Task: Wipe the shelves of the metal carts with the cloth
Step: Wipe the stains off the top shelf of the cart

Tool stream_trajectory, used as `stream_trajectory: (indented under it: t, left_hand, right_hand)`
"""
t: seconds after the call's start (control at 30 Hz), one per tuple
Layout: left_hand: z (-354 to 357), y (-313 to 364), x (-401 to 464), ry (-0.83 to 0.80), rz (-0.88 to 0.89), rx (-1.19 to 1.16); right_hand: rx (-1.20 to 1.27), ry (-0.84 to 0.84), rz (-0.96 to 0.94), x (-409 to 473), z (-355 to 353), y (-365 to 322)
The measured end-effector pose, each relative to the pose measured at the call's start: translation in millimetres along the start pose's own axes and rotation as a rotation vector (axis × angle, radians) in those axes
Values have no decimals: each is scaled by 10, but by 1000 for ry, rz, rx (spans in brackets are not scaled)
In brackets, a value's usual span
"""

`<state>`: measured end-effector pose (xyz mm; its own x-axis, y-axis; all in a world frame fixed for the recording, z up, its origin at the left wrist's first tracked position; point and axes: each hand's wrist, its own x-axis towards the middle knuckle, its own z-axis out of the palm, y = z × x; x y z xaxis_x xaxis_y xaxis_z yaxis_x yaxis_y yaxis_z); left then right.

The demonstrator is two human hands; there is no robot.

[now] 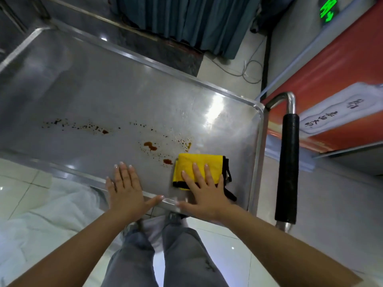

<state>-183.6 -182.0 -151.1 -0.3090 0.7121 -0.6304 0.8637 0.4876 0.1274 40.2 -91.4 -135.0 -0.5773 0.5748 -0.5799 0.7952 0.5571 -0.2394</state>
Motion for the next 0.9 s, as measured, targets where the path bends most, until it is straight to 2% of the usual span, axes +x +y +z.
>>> stream_trajectory:
  t: [0.1,0.23,0.33,0.43,0.57,0.73,0.9]
  left_hand:
    - [71,-228,-16,65,101,19]
    - [61,-536,-22,105,227,52]
    - [16,-700,17,129,218,35]
    - [-97,-837,132,143,145,46]
    - [-284,-867,319,139,114,54]
    - [-319,-863,415,96,131,41]
    - [-317,-868,430,93,136,28]
  right_hand:
    - [-19,3,20,78,-2,-92]
    - [25,50,137,578,-390,-103]
    - [177,75,291,940,-639,-222]
    - [180,80,347,965,-641,-342]
    - [178,81,310,557,-318,-558]
    - [10,100,181,73,274,-1002]
    - [-47,59,95,332,-31,-765]
